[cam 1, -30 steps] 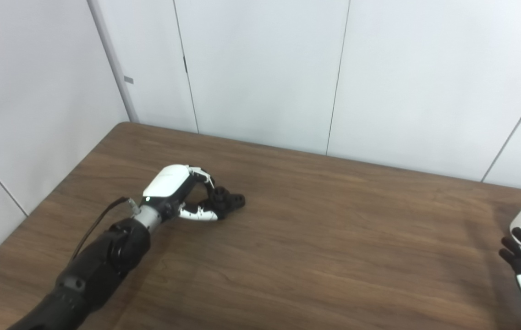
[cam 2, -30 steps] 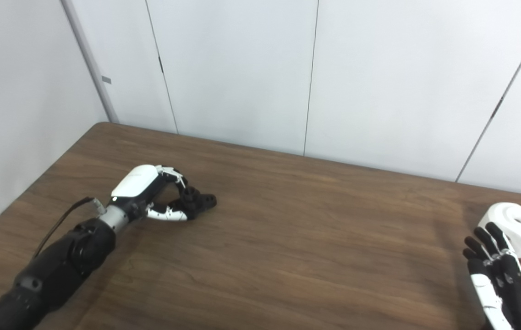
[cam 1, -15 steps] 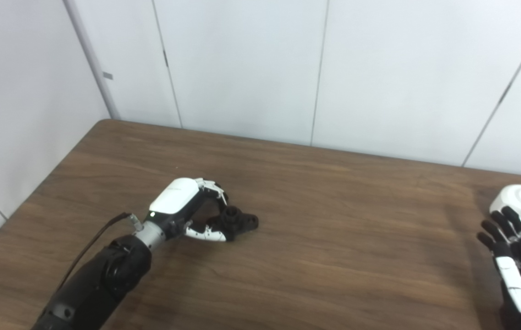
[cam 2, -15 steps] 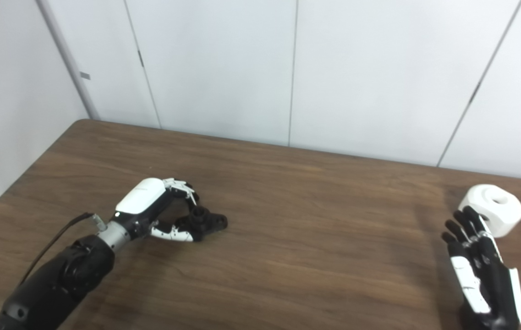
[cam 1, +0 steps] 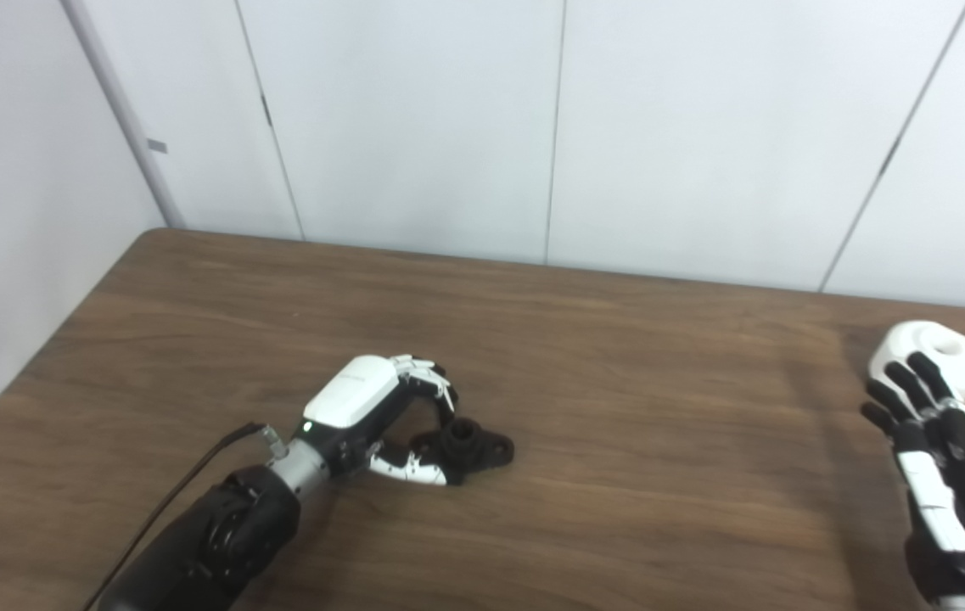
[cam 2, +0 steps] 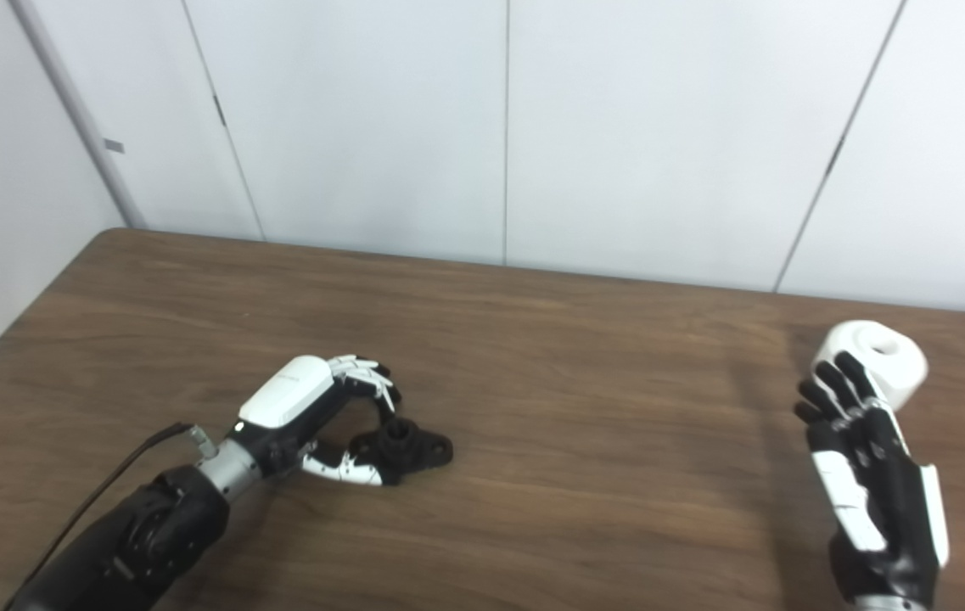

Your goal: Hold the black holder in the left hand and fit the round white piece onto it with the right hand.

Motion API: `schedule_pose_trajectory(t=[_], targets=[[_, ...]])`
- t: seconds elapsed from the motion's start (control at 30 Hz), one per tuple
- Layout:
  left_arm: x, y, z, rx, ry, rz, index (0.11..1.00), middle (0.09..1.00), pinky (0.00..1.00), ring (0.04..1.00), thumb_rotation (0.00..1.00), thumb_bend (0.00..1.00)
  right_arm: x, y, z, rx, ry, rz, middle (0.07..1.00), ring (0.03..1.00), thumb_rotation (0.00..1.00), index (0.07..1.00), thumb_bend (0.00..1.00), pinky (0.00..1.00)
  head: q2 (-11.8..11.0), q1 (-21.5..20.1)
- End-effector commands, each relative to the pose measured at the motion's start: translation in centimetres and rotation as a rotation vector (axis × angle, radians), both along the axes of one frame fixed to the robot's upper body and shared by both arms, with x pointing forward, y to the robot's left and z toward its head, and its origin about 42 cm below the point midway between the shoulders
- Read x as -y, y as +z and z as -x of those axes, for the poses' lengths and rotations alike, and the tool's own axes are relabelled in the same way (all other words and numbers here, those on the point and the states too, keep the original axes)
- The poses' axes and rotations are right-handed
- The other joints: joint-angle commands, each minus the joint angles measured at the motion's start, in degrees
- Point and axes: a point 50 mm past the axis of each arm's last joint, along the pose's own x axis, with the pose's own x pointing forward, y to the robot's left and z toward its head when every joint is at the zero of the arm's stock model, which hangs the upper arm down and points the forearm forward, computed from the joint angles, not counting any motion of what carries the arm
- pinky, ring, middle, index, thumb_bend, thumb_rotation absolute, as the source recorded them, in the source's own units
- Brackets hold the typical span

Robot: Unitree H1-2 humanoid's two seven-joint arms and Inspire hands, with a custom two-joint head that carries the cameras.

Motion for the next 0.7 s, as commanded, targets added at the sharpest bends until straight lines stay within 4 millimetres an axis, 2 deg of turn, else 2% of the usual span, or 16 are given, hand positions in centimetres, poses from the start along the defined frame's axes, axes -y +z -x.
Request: schedule_pose_trajectory(t=[0.0,0.3,0.43,0.6,0.67], targets=[[2.1,-0.9,1.3,-0.049,-0.118,-0.011,0.483,0.694,0.89,0.835,0.05,0.52,-0.2,2.2,-0.2,0.078,0.006,0.008,0.859,0.828,0.58,0.864,0.57,0.81,0.1,-0.1],[4.3,-0.9,2.4,-0.049,-0.199,0.002,0.483,0.696,0.88,0.835,0.05,0.52,-1.1,4.2,0.5,0.113,-0.007,-0.002,0.845,0.812,0.57,0.849,0.56,0.76,0.5,-3.1],[5.0,-0.8,3.0,-0.061,-0.213,0.006,0.483,0.694,0.89,0.840,0.05,0.52,-1.4,5.0,0.8,0.119,-0.025,-0.003,0.818,0.784,0.57,0.834,0.62,0.74,1.0,-3.8],[5.7,-1.0,3.6,-0.065,-0.226,0.026,0.483,0.695,0.89,0.841,0.05,0.52,-1.5,5.7,1.0,0.134,-0.029,0.007,0.829,0.801,0.61,0.838,0.64,0.75,2.2,-4.6],[6.0,-1.0,3.7,-0.065,-0.228,0.034,0.483,0.694,0.89,0.841,0.05,0.52,-1.5,5.9,1.0,0.138,-0.026,0.008,0.836,0.808,0.60,0.844,0.61,0.76,2.7,-4.8]])
